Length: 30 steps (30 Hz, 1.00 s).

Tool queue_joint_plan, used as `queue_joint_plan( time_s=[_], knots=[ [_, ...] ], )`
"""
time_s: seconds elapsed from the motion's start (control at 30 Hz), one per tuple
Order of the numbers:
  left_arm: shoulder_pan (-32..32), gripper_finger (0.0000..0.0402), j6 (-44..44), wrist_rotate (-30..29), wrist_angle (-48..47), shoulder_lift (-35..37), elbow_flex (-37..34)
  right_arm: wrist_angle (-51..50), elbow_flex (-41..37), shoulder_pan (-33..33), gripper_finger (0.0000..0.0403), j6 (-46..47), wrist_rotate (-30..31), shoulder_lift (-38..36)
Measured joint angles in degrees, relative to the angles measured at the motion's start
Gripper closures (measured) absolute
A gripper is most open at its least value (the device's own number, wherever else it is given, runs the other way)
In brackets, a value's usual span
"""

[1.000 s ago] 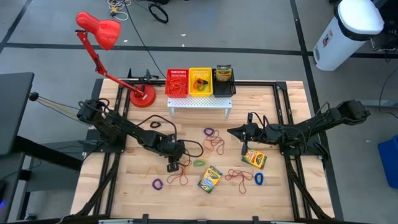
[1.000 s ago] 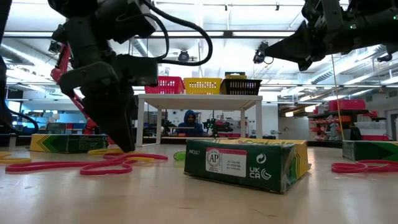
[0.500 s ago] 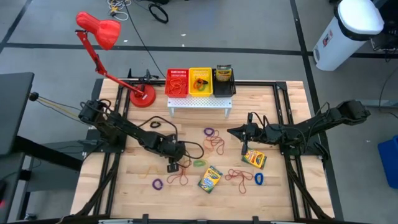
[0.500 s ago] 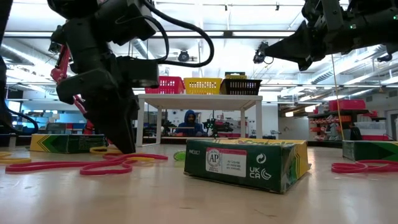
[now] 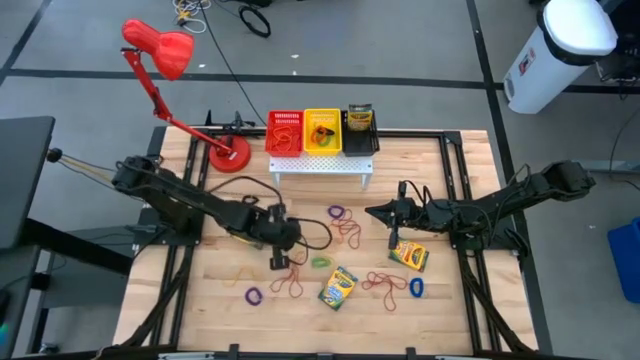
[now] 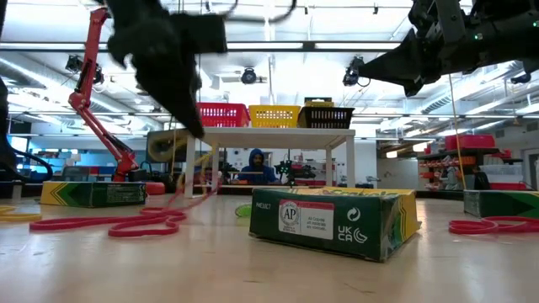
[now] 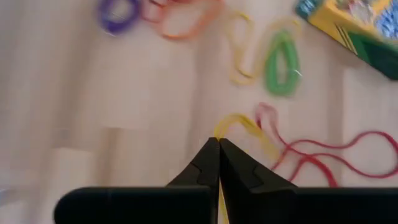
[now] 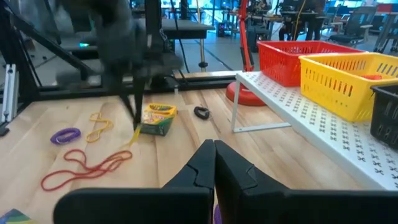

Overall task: Pick & Place Office Desk Supplies
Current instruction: Put the yellow rubber band into the red bin on the shelf

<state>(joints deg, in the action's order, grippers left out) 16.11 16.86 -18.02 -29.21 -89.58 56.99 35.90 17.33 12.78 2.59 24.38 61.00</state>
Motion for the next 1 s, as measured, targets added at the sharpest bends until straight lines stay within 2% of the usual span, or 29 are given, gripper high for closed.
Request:
queue_joint_plan(
  time_s=[0.27,0.43,0.6,0.73,0.9,1.0],
  knots=[
    [-4.3,0.0395,-1.7,-10.1,-11.4,8.2,6.3,0.1,0.0,0.0,0.0397,0.1,0.0,0.0],
    [-9.5,0.0394,-8.9,-17.0,-11.7,11.3,10.6,0.4,0.0,0.0,0.0397,0.1,0.0,0.0],
    [-17.7,0.0394,-14.9,-21.4,-11.3,12.9,15.0,0.3,0.0,0.0,0.0397,0.3,0.0,0.0],
    [-26.4,0.0394,-21.9,-20.7,-11.1,12.2,18.1,0.2,0.0,0.0,0.0397,0.3,0.0,0.0],
    [-38.1,0.0394,-26.8,-12.7,-9.8,9.8,19.8,0.3,0.0,0.0,0.0397,0.4,0.0,0.0],
    [-42.9,0.0394,-27.8,-9.7,-9.7,8.5,19.9,0.2,0.0,0.0,0.0397,0.4,0.0,0.0]
  ],
)
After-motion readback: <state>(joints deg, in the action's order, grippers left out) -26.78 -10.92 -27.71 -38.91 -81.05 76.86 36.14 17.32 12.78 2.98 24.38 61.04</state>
